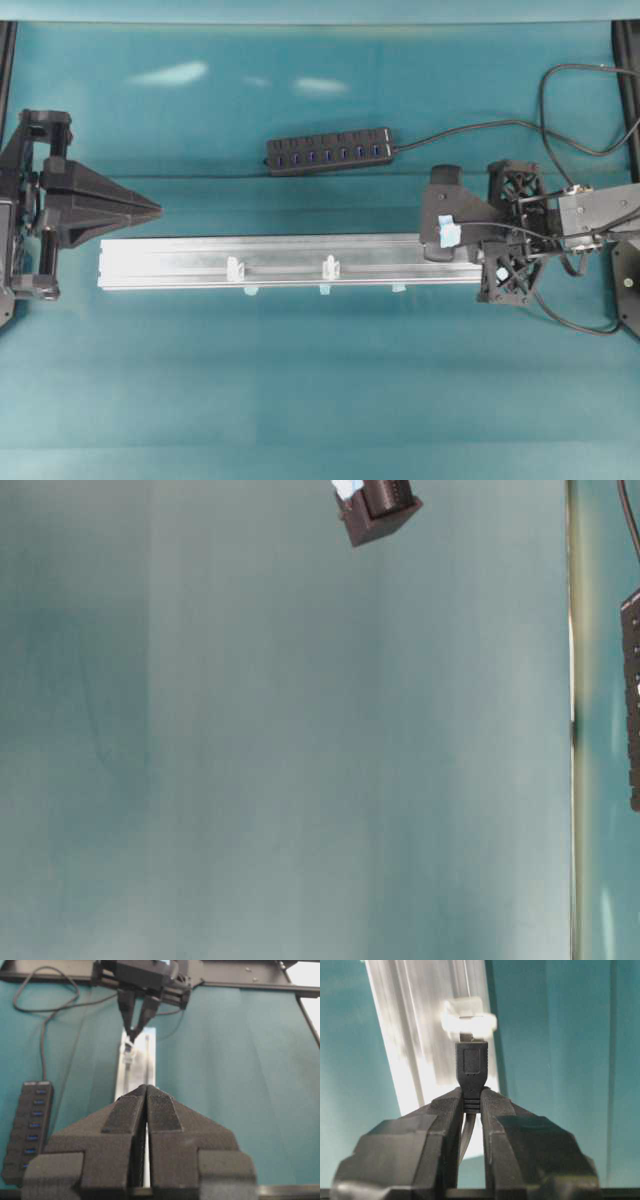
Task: Pass the USB cable through three rings with both arms.
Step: 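Lift the plug and carry it left to the rightmost white ring, then bring the left gripper over and push the plug through the ring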
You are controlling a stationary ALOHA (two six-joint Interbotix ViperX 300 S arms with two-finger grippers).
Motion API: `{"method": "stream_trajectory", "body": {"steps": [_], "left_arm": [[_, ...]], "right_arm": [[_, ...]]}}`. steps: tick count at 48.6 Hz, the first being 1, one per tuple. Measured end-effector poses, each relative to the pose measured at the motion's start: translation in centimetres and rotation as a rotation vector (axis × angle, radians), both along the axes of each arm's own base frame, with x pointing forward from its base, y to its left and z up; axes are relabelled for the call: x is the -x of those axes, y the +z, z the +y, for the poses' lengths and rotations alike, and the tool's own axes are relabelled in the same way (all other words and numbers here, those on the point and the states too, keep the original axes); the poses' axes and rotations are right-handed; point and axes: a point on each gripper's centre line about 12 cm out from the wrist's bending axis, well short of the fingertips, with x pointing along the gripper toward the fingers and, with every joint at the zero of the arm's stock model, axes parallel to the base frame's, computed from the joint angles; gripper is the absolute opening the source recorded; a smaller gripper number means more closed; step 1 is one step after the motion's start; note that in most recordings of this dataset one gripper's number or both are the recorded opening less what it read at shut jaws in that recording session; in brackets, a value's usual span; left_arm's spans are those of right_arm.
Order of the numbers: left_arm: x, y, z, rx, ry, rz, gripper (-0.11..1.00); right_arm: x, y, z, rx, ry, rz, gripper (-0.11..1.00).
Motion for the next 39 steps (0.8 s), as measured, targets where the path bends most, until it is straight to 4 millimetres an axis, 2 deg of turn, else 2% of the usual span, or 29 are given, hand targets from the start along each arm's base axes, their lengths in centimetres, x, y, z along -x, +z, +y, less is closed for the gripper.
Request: {"method": "stream_trajectory", "body": {"steps": [21, 31, 39], "left_arm": [[-1.2, -1.0, 0.9, 0.004, 0.036, 0.046, 0.02], [-3.4, -2.0, 1.3, 0.012, 0.047, 0.092, 0.02], [-6.1, -3.2, 1.6, 0.021, 0.052, 0.159, 0.02]], "right_arm": [[-1.0, -0.2, -0.4, -0.01, 0.009, -0.097, -0.06], [-0.1, -0.7, -0.5, -0.012, 0.009, -0.107, -0.06], [0.6, -1.1, -0.3, -0.022, 0.03, -0.162, -0.06]]}}
